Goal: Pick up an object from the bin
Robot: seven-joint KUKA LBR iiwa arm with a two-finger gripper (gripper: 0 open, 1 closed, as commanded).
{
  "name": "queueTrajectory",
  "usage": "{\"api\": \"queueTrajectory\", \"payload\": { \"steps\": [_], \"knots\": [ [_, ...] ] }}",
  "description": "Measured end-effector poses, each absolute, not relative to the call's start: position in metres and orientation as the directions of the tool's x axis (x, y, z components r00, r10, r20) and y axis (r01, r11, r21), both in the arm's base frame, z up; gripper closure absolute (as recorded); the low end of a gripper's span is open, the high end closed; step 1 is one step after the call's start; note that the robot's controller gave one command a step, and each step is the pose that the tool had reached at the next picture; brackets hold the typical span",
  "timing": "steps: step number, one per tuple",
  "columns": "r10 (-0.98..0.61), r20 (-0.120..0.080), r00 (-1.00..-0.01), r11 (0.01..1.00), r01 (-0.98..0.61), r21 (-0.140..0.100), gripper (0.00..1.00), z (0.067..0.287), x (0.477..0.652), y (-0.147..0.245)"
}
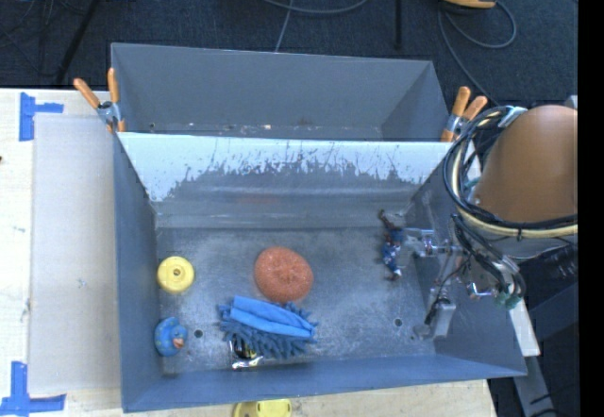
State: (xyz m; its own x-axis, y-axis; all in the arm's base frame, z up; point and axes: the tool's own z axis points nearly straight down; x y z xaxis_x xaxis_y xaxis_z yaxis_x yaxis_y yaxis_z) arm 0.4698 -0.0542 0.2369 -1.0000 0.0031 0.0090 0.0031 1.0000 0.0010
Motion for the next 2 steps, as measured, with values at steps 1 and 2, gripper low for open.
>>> {"api": "queueTrajectory", "payload": {
  "steps": [1,2],
  "knots": [
    [0.001,0.002,-1.000,1.000,0.001,0.000,0.00,0.240,0.471,-0.054],
    [-0.091,-0.003,-0.996,0.996,-0.091,0.000,0.00,0.189,0.486,-0.014]
  ]
}}
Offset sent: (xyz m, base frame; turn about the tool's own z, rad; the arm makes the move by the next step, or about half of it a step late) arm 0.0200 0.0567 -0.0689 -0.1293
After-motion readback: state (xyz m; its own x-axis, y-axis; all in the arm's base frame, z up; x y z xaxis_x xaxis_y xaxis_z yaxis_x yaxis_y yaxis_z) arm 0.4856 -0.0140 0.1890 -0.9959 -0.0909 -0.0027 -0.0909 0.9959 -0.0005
